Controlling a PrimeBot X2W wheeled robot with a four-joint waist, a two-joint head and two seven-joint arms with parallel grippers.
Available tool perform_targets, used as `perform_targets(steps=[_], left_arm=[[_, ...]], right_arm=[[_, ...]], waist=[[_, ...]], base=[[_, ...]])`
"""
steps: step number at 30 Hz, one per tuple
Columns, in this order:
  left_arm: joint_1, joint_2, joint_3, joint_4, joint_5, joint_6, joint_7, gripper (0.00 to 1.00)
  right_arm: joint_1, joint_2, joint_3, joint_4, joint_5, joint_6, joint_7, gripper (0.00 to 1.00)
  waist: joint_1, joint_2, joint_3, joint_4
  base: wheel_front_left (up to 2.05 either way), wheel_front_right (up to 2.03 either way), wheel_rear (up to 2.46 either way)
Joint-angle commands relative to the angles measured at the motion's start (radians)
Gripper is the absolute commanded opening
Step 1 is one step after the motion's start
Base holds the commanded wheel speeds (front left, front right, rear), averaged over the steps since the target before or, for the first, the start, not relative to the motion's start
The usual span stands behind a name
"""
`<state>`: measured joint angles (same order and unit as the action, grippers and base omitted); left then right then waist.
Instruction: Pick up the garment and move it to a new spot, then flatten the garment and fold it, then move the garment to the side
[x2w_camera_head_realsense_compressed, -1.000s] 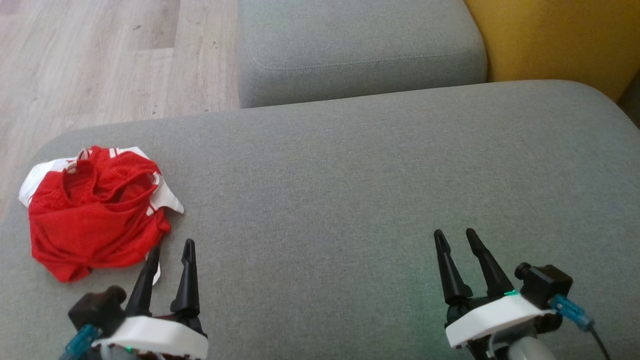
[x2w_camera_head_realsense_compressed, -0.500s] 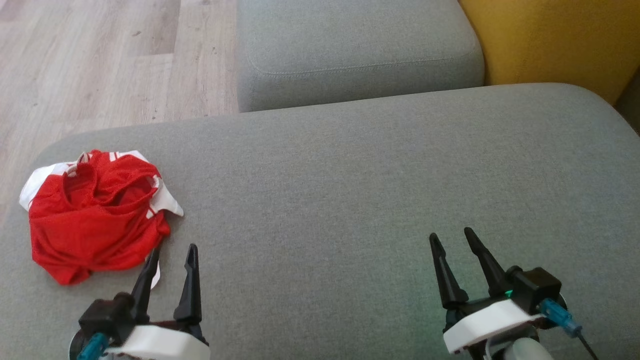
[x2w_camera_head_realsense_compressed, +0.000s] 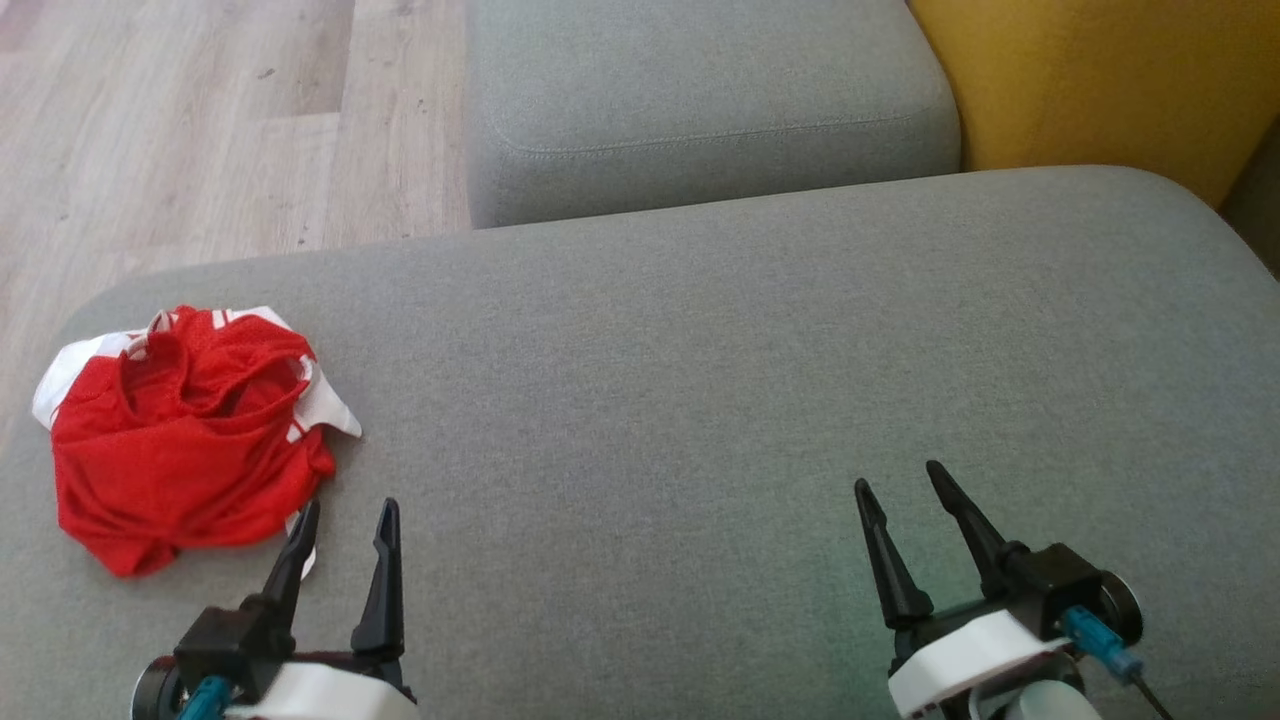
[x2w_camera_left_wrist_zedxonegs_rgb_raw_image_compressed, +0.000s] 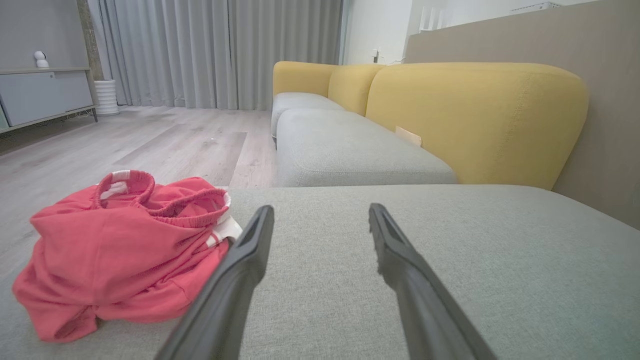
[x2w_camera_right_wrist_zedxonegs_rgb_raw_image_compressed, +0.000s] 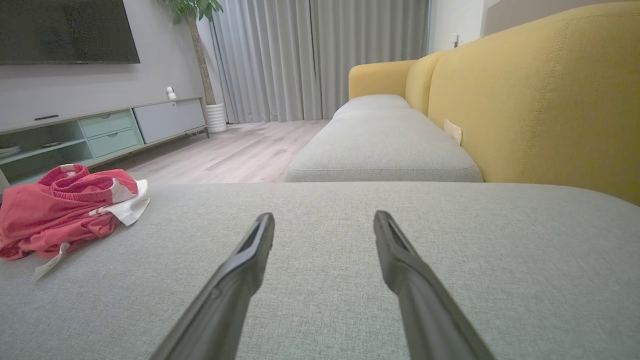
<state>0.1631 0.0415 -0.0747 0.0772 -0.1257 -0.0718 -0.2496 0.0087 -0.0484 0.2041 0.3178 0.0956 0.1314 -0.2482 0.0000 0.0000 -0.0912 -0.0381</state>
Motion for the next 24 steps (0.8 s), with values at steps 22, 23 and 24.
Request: perform_targets(steps=[22,23,24], left_arm=[[-0.038,0.009,0.054,-0.010,0.048,0.025,-0.012,1.00],[-0.037,0.009,0.057,-0.009,0.051,0.028,-0.012,1.00],[-0.036,0.009,0.059,-0.009,0.053,0.031,-0.012,1.00]], right_arm=[[-0.053,-0.002,0.014,-0.030,0.007,-0.001,-0.014,1.00],[-0.051,-0.002,0.014,-0.029,0.007,-0.001,-0.014,1.00],[-0.049,-0.002,0.015,-0.029,0.008,-0.001,-0.014,1.00]], waist=[[0.0000,0.0000,0.004,0.041],[0.0000,0.0000,0.004,0.051],[0.0000,0.0000,0.004,0.062]], base=[[0.00,0.00,0.00],[0.00,0.00,0.00],[0.00,0.00,0.00]])
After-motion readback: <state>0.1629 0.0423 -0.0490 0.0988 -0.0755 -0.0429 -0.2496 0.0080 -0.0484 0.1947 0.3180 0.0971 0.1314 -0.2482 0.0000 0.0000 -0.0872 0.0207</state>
